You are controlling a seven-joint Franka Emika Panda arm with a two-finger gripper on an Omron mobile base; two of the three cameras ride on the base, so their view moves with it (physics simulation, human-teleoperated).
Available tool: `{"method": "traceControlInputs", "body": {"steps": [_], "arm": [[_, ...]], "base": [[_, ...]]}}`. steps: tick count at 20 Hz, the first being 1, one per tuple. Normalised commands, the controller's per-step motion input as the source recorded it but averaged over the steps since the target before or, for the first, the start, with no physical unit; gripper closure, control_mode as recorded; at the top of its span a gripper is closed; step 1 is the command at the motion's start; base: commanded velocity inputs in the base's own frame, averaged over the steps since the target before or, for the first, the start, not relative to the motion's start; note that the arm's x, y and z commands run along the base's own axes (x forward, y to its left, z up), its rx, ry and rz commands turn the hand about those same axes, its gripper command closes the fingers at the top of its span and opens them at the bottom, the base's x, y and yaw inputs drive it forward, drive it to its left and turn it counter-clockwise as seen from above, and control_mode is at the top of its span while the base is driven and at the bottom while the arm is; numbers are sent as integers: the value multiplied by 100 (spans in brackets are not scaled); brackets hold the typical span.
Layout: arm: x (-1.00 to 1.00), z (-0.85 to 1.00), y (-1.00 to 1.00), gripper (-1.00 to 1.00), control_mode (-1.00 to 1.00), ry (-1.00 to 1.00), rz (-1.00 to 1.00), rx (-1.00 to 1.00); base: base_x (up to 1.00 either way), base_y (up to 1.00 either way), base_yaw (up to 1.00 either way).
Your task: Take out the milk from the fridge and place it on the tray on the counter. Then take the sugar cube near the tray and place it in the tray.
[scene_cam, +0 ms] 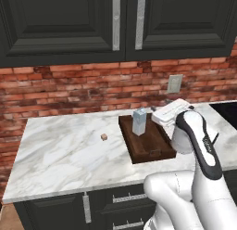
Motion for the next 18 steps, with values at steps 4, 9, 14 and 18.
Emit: {"method": "traceControlInputs", "body": {"steps": [4,9,14,18], "arm": [[-67,50,-14,-100,-100,0,0,7],[-67,64,-27,-100,-100,5,0,3],[-45,83,-18,-100,-100,17,0,6],[-36,29,30,-100,-100,32,0,-4]], "base": [[0,0,0],[0,0,0],[0,0,0],[0,0,0]]}}
